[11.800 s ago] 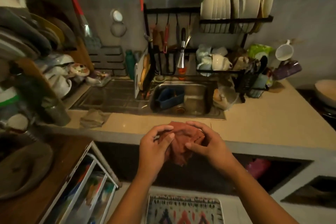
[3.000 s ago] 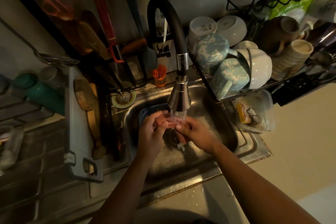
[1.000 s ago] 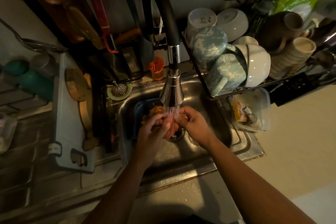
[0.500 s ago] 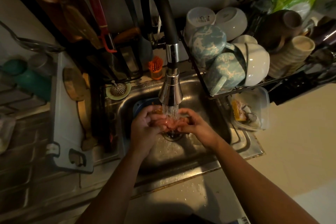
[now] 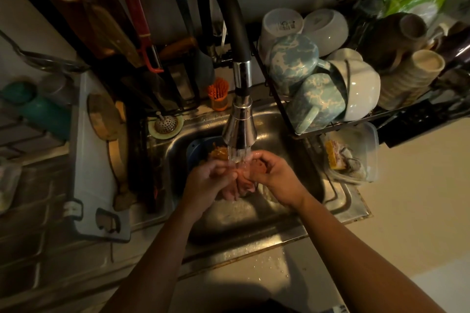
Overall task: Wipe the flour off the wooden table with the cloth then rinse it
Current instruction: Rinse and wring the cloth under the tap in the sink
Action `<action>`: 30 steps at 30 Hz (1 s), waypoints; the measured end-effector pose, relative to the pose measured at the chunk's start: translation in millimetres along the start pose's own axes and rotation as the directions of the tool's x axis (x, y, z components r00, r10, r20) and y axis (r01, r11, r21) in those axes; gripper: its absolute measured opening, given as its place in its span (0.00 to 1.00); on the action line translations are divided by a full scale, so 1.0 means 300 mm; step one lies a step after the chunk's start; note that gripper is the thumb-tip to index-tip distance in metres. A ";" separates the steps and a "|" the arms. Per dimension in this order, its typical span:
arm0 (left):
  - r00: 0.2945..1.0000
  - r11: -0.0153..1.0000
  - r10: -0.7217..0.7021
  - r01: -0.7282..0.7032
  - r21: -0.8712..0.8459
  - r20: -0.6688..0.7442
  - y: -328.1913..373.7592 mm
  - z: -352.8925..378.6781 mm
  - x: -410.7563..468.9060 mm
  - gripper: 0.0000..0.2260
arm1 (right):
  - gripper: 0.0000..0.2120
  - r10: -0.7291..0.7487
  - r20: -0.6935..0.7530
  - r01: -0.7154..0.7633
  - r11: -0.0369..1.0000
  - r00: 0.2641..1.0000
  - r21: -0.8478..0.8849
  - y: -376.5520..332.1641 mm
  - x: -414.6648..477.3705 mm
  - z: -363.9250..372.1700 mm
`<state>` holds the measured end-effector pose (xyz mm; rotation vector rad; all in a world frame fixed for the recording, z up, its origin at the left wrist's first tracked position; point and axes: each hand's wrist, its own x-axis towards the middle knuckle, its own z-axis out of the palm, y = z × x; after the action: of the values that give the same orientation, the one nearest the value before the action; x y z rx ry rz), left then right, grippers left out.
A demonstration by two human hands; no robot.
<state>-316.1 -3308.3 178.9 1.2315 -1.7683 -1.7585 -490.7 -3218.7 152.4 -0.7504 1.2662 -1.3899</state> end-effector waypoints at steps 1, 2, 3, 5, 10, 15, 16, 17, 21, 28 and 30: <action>1.000 1.000 -0.004 0.004 0.011 0.014 -0.002 -0.003 0.000 0.07 | 0.13 -0.013 -0.019 0.014 0.999 1.000 0.037 0.002 0.001 0.002; 1.000 1.000 0.007 -0.007 0.020 0.020 -0.002 -0.005 0.000 0.07 | 0.13 -0.024 -0.034 0.026 0.998 0.999 0.061 0.000 0.000 0.003; 1.000 0.999 0.025 -0.026 0.021 0.014 -0.002 -0.007 -0.003 0.07 | 0.14 -0.036 -0.042 0.039 0.997 0.998 0.064 -0.003 -0.001 0.003; 0.997 0.997 0.075 -0.075 -0.002 -0.021 -0.003 -0.002 -0.010 0.07 | 0.13 -0.058 -0.031 0.058 0.998 0.998 -0.005 -0.009 -0.001 -0.005; 0.992 0.986 0.094 -0.104 -0.127 -0.081 0.012 0.039 -0.026 0.06 | 0.24 -0.084 -0.069 0.063 0.963 0.994 -0.261 -0.023 0.007 -0.011; 0.985 0.966 0.111 -0.138 -0.217 -0.131 0.060 0.058 -0.018 0.10 | 0.17 -0.089 0.043 0.097 0.952 0.995 -0.290 -0.044 0.011 0.018; 0.987 0.962 0.096 -0.125 -0.241 -0.130 0.067 0.055 -0.015 0.11 | 0.16 -0.085 0.028 0.089 0.968 0.996 -0.236 -0.049 0.010 0.024; 0.989 0.959 0.079 -0.110 -0.263 -0.123 0.073 0.052 -0.013 0.12 | 0.16 -0.095 -0.004 0.093 0.976 0.995 -0.195 -0.056 0.010 0.030; 0.986 0.977 0.141 -0.153 -0.146 -0.087 0.067 0.034 -0.009 0.15 | 0.12 -0.124 -0.115 0.114 0.989 0.986 -0.089 -0.071 0.001 0.053; 0.983 0.985 0.171 -0.171 0.006 -0.072 0.023 0.043 -0.014 0.12 | 0.08 -0.074 -0.228 0.086 0.995 0.971 0.046 -0.029 -0.008 0.060; 0.983 0.994 0.109 -0.113 -0.014 -0.146 0.014 0.054 -0.007 0.11 | 0.11 -0.064 -0.199 0.067 0.998 0.978 0.011 -0.021 -0.013 0.059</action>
<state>-328.7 -3297.2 181.0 1.1953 -1.6961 -1.5812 -475.1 -3220.9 163.5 -0.6584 1.3920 -1.5582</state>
